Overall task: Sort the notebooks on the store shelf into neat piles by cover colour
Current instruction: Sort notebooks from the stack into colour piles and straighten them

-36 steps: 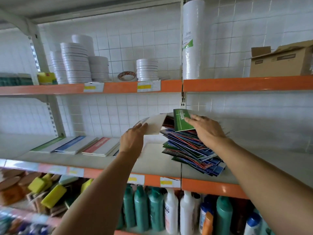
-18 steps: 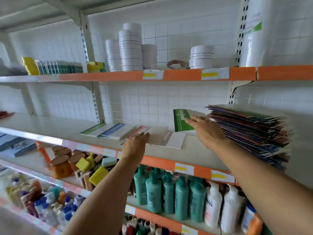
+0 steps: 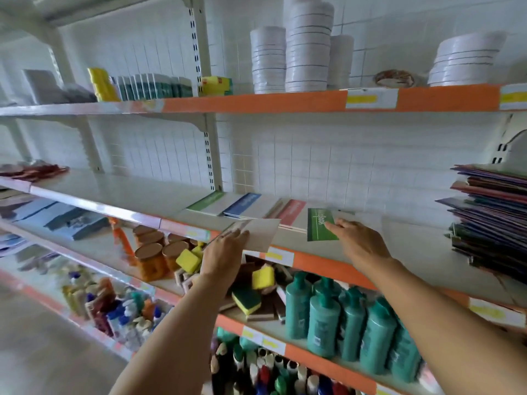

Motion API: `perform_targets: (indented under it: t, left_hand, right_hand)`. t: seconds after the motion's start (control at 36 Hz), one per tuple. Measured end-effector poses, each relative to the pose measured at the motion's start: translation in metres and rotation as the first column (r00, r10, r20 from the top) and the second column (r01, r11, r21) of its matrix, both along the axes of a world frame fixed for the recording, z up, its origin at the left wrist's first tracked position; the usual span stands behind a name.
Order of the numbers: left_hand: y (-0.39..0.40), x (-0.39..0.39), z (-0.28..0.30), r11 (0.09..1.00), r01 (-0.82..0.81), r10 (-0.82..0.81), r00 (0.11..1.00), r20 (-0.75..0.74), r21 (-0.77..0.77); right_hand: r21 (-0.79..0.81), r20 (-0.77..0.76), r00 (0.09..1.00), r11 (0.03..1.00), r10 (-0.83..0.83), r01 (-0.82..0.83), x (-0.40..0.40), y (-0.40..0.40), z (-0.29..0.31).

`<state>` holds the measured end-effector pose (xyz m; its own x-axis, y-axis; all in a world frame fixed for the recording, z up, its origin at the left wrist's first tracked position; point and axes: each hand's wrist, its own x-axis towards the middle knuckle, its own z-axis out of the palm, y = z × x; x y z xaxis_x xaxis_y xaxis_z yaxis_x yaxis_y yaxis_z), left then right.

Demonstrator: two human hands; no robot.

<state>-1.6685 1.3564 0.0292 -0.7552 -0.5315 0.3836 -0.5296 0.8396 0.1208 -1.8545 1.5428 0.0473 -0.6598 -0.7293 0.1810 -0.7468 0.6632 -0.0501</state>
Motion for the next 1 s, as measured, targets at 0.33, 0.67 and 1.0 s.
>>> perform_targets:
  t: [0.33, 0.67, 1.0]
  left_hand:
    - [-0.095, -0.025, -0.013, 0.999, -0.046, 0.046, 0.999, 0.001, 0.0]
    - [-0.168, -0.085, 0.007, 0.999, -0.034, 0.034, 0.999, 0.027, -0.01]
    - [-0.221, -0.103, 0.008, 0.999, -0.018, 0.018, 1.0, -0.006, 0.037]
  right_hand:
    - [0.043, -0.113, 0.993, 0.999, 0.029, -0.024, -0.026, -0.103, -0.012]
    - [-0.006, -0.136, 0.991, 1.0, -0.012, 0.011, -0.08, -0.164, -0.005]
    - [0.011, -0.095, 0.995, 0.999, -0.04, 0.041, -0.093, -0.215, -0.004]
